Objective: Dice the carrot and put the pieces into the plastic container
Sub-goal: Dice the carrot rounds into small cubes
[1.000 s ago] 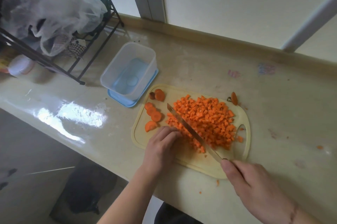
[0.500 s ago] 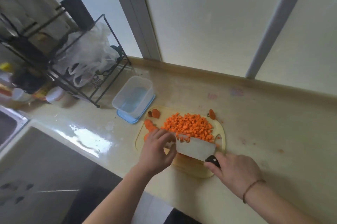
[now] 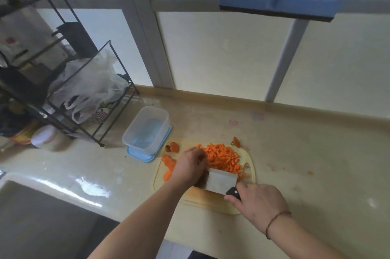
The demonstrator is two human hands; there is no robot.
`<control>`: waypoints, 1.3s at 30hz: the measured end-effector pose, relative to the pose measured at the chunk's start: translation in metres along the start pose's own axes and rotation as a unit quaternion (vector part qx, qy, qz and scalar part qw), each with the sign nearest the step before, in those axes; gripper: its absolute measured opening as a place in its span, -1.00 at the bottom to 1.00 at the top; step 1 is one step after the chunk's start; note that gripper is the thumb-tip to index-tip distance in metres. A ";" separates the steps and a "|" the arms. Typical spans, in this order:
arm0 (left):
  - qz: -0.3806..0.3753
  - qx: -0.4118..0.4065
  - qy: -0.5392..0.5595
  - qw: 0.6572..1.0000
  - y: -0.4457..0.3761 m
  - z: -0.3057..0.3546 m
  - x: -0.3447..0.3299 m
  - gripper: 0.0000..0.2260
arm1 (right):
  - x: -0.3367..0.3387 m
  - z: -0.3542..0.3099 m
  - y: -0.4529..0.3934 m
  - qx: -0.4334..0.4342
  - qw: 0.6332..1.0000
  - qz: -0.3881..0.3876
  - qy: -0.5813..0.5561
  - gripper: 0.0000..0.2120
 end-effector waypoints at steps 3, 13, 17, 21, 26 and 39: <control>0.053 0.006 0.044 0.998 -0.004 -0.020 0.023 -0.85 | -0.002 0.001 0.006 -0.028 1.000 0.006 0.003 -0.37; 0.068 0.042 0.041 0.996 0.051 -0.115 0.053 -0.79 | -0.017 0.034 0.041 -0.235 0.964 0.098 -0.076 -0.11; 0.039 0.070 0.030 0.996 0.056 -0.122 0.037 -0.69 | -0.023 0.029 0.042 -0.242 0.962 0.098 -0.075 -0.21; 0.053 0.063 0.052 0.995 0.056 -0.119 0.043 -0.81 | -0.023 0.020 0.039 -0.251 0.961 0.081 -0.083 -0.35; 0.079 0.056 0.124 0.988 0.042 -0.115 0.053 -0.89 | -0.023 0.014 0.036 -0.265 0.957 0.071 -0.094 -0.34; 0.150 -0.087 0.025 0.985 0.024 -0.107 0.055 -0.74 | -0.020 0.004 0.032 -0.273 0.952 0.046 -0.128 -0.37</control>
Point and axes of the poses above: each hand's wrist, its own y-axis away from the middle knuckle, its own x-axis out of the back of the hand, z = x × y, the point moved 8 cm from there along -y, towards the middle knuckle, and after that the axes turned 11 degrees about z, right-handed, at the moved point
